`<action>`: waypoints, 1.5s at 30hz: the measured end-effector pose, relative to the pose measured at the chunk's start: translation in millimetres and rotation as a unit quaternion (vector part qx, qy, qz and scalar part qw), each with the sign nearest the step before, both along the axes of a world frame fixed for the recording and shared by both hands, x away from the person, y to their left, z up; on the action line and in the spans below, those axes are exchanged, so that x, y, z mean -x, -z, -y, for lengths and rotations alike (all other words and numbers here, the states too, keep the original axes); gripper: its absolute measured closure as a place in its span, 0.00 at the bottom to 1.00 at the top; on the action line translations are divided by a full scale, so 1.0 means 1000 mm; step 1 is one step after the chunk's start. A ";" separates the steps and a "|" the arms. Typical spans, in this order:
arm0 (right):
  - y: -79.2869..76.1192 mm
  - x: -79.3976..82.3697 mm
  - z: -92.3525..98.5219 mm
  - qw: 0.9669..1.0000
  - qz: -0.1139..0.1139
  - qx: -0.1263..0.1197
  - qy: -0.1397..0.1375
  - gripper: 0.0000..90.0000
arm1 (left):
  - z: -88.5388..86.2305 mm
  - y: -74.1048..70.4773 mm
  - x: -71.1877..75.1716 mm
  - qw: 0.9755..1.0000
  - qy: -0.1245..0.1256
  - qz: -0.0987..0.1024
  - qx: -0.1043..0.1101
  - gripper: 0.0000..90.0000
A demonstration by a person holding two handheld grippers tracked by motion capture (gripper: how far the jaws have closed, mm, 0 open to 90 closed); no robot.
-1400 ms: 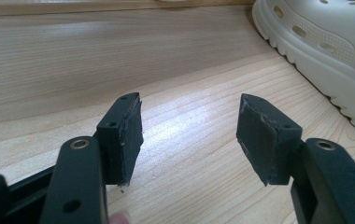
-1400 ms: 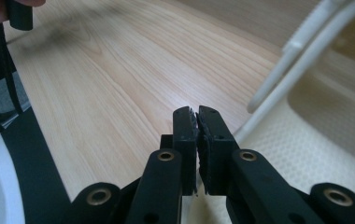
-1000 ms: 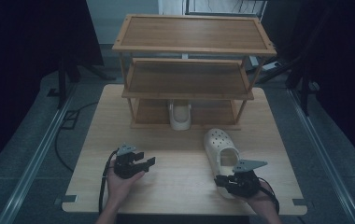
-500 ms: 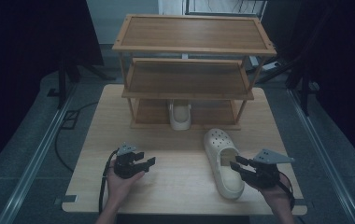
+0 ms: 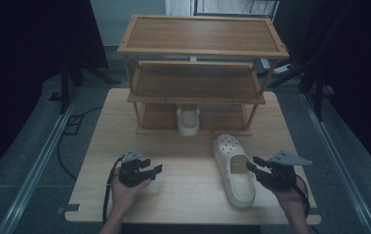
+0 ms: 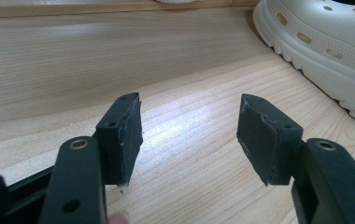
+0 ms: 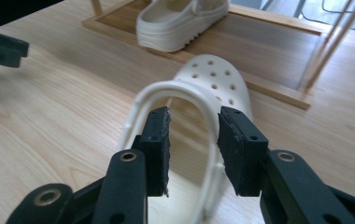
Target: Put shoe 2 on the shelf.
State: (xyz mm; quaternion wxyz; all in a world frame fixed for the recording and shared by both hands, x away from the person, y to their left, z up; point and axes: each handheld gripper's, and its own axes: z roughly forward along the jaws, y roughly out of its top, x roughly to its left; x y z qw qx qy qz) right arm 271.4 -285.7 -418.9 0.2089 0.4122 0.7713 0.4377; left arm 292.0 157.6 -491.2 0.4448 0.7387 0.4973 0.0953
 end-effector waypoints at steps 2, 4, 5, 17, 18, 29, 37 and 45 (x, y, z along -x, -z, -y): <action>0.001 -0.001 0.003 1.000 -0.003 -0.002 0.006 0.70 | 0.000 0.001 0.000 1.000 0.000 -0.001 -0.003 0.45; 0.002 -0.002 0.006 1.000 -0.006 -0.002 0.011 0.70 | 0.001 0.001 0.000 1.000 0.000 -0.002 -0.003 0.45; 0.003 -0.002 0.007 1.000 -0.007 -0.002 0.010 0.70 | 0.001 0.001 0.000 1.000 0.000 -0.003 -0.003 0.45; 0.022 -0.014 0.007 0.999 -0.032 0.007 0.027 0.67 | 0.001 0.001 0.000 1.000 0.001 -0.003 -0.004 0.45; 0.025 -0.016 0.006 0.999 -0.038 0.006 0.027 0.67 | 0.001 0.001 0.000 1.000 0.001 -0.003 -0.004 0.45; 0.043 -0.027 0.001 0.997 -0.062 0.002 0.042 0.72 | 0.002 0.002 -0.001 1.000 0.003 -0.004 -0.006 0.45; 0.052 -0.030 -0.005 0.995 -0.073 0.005 0.064 0.79 | 0.004 0.003 0.000 1.000 0.006 -0.003 -0.013 0.45; 0.051 -0.028 -0.009 0.994 -0.065 0.011 0.090 0.83 | 0.004 0.003 0.000 1.000 0.004 -0.003 -0.014 0.45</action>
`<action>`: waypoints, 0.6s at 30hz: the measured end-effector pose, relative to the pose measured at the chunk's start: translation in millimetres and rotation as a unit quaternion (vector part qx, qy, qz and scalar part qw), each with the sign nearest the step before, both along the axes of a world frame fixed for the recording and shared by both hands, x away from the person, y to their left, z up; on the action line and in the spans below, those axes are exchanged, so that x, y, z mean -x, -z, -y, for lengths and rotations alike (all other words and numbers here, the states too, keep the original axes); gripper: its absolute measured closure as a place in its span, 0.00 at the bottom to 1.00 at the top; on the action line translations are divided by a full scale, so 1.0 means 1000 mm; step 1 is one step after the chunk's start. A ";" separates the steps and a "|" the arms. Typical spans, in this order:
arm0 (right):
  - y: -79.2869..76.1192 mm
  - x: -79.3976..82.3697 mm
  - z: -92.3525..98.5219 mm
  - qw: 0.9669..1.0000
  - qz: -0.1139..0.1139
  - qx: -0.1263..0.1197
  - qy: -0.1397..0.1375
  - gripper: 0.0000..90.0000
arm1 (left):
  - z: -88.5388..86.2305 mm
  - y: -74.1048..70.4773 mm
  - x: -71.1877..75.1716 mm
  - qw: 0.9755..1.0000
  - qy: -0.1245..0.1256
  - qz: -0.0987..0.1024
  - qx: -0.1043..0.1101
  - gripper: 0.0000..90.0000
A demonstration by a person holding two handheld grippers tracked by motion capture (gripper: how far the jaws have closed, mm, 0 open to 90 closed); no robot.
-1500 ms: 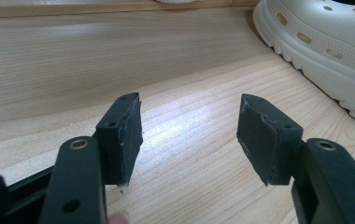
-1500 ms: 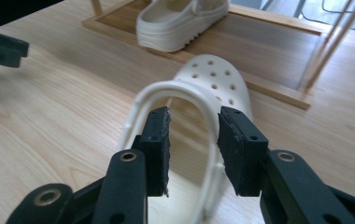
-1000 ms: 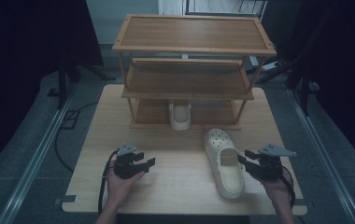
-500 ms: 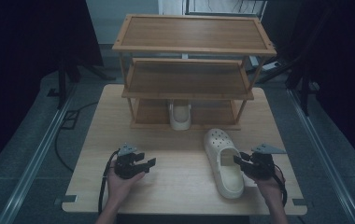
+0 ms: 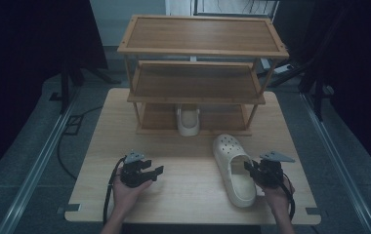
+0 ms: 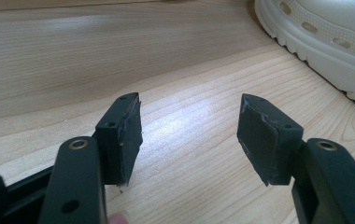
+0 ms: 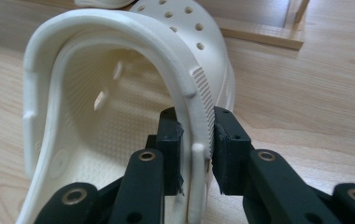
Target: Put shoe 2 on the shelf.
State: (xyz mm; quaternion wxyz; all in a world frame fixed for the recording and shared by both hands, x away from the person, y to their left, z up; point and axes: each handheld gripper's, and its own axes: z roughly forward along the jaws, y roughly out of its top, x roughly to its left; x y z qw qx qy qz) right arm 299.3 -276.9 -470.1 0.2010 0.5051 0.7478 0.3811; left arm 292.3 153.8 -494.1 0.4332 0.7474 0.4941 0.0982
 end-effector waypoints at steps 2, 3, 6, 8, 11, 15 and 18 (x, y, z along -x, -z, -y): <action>0.000 0.000 0.000 1.000 0.003 -0.002 0.003 0.84 | -0.001 0.000 0.000 1.000 0.000 0.000 -0.001 0.45; 0.000 0.001 0.000 1.000 0.004 -0.004 0.004 0.84 | -0.001 0.000 0.000 1.000 0.000 0.000 -0.001 0.45; -0.003 0.002 0.001 1.000 0.010 -0.006 0.005 0.84 | -0.001 0.000 0.000 1.000 -0.001 0.001 -0.001 0.45; -0.005 0.003 0.002 1.000 0.013 -0.013 0.003 0.84 | -0.001 0.000 0.000 1.000 0.000 0.001 -0.001 0.45; -0.010 0.005 0.003 1.000 0.019 -0.022 0.000 0.84 | 0.000 0.000 0.000 1.000 -0.001 -0.001 -0.003 0.45; -0.015 0.007 0.004 0.999 0.030 -0.037 -0.008 0.84 | 0.000 0.001 -0.001 1.000 0.002 -0.001 -0.004 0.45; -0.017 0.008 0.004 0.998 0.039 -0.042 -0.008 0.84 | 0.000 0.001 -0.001 1.000 0.001 -0.001 -0.004 0.45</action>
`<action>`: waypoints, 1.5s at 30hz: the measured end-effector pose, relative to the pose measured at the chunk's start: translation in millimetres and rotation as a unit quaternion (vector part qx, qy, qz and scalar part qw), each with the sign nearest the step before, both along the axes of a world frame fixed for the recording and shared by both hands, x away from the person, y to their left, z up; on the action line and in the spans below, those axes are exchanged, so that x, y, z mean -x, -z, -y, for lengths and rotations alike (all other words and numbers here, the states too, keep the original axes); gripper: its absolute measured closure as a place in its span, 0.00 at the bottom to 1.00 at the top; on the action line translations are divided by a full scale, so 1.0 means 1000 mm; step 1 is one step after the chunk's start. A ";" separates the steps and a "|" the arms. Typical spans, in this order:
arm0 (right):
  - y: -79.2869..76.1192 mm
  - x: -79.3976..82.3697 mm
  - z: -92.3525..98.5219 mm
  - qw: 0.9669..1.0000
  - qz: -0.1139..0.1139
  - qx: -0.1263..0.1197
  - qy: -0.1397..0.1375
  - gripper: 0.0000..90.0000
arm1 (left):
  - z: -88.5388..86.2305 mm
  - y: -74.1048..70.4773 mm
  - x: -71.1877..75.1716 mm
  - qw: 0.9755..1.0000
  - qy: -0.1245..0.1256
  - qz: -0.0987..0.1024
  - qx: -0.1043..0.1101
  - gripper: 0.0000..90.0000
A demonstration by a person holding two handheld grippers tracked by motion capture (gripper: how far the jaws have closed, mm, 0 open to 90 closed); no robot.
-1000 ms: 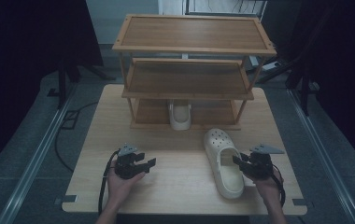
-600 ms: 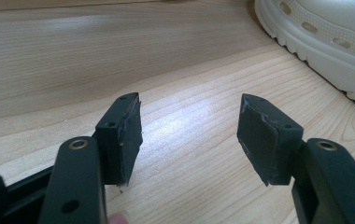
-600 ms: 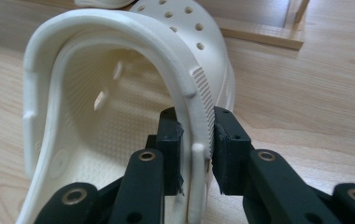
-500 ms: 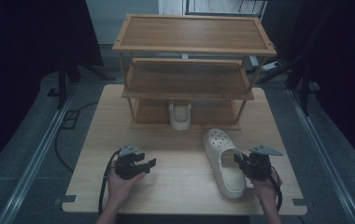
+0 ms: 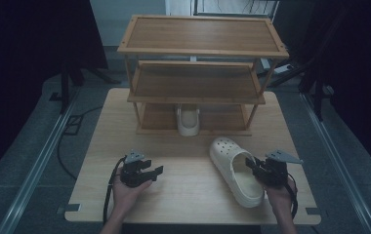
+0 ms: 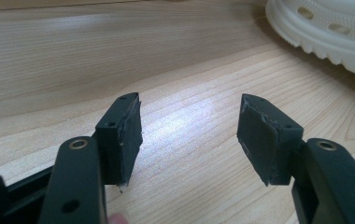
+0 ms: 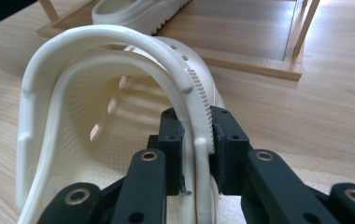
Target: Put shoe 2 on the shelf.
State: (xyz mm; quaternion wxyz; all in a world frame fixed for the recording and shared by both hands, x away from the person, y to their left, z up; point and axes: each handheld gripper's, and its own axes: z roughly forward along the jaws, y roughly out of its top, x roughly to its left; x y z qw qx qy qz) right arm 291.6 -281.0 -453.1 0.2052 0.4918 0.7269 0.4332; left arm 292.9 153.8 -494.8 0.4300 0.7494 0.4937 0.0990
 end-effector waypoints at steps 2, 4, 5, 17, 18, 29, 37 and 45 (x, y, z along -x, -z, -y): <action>-0.001 0.000 0.000 1.000 0.004 -0.002 0.000 0.84 | 0.000 0.000 0.000 1.000 -0.001 0.000 0.000 0.45; -0.003 0.000 0.001 1.000 0.009 -0.004 0.003 0.84 | 0.000 0.000 0.000 1.000 -0.001 0.000 0.000 0.45; -0.003 0.000 0.001 1.000 0.012 -0.004 0.003 0.84 | 0.000 0.000 0.000 1.000 -0.001 0.000 0.001 0.45; -0.011 -0.008 0.007 0.999 0.033 -0.029 0.014 0.84 | 0.002 0.000 0.000 1.000 -0.001 0.001 0.000 0.45; -0.011 -0.010 0.007 0.999 0.034 -0.031 0.016 0.84 | 0.002 0.000 0.000 1.000 -0.002 0.001 0.001 0.45; -0.008 -0.040 -0.008 0.998 0.039 -0.010 0.039 0.84 | -0.004 -0.004 0.000 1.000 -0.003 0.001 0.014 0.45; -0.005 -0.068 -0.025 0.996 0.050 -0.006 0.067 0.84 | -0.003 -0.005 0.002 1.000 0.004 0.004 0.019 0.45; -0.007 -0.099 -0.041 0.993 0.068 -0.005 0.093 0.84 | -0.001 -0.004 0.004 1.000 0.006 0.004 0.021 0.45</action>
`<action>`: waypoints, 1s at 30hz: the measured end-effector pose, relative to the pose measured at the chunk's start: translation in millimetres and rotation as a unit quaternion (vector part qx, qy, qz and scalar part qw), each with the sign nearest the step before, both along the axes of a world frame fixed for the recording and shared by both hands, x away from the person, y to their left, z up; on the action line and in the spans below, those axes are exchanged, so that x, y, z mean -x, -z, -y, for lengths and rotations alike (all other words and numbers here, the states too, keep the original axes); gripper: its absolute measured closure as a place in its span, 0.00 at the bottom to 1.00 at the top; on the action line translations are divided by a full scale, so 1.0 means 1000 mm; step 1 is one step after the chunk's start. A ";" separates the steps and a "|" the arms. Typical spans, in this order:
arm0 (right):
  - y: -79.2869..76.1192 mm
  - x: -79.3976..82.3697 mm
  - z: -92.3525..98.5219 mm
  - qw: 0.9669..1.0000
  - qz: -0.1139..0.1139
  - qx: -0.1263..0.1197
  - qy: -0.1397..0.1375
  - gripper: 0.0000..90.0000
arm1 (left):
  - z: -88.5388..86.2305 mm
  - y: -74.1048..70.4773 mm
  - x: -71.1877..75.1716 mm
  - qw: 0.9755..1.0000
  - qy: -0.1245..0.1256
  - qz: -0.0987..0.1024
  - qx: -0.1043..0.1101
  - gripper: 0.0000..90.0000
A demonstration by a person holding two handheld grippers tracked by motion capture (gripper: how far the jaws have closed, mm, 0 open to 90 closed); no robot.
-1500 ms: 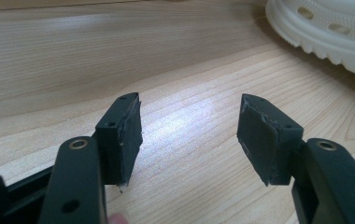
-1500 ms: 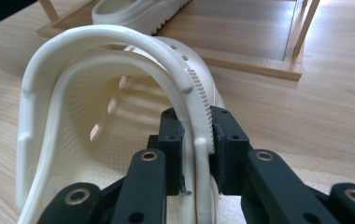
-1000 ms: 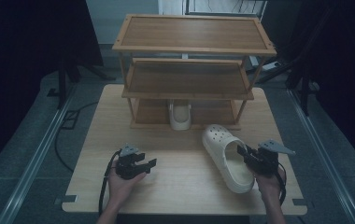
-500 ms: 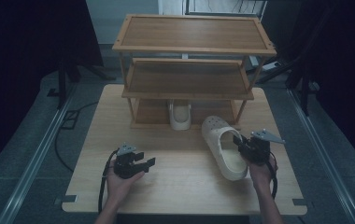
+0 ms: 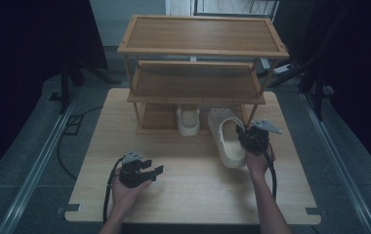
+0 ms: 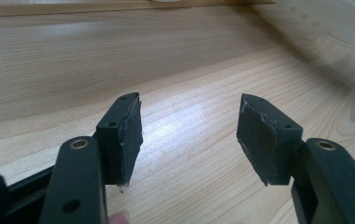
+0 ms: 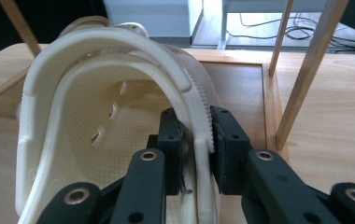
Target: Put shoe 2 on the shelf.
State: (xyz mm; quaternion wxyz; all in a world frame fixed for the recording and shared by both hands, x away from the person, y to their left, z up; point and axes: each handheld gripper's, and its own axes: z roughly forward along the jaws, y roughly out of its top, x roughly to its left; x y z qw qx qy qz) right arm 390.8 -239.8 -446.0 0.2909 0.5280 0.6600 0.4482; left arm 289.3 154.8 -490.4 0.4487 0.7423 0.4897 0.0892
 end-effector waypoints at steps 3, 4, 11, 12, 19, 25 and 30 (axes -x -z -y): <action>0.002 -0.010 -0.005 1.000 0.005 0.003 0.009 0.84 | 0.002 0.000 0.001 1.000 0.004 -0.001 0.000 0.45; 0.004 -0.013 -0.007 1.000 0.007 0.004 0.012 0.84 | 0.002 0.000 0.001 1.000 0.005 -0.001 0.000 0.45; 0.016 -0.032 -0.023 1.000 0.008 0.011 0.026 0.84 | -0.003 -0.001 0.001 1.000 -0.001 0.001 0.005 0.45; 0.017 -0.035 -0.025 1.000 0.008 0.012 0.027 0.84 | -0.004 -0.001 0.001 1.000 -0.003 0.001 0.005 0.46; 0.026 -0.050 -0.039 0.999 0.023 0.022 0.040 0.84 | -0.006 -0.001 0.001 1.000 -0.004 0.002 0.006 0.46; 0.036 -0.062 -0.052 0.998 0.035 0.021 0.045 0.83 | -0.008 -0.001 0.001 1.000 -0.007 0.001 0.007 0.46; 0.047 -0.068 -0.054 0.999 0.030 0.008 0.042 0.80 | -0.010 -0.002 0.001 1.000 -0.008 0.003 0.008 0.46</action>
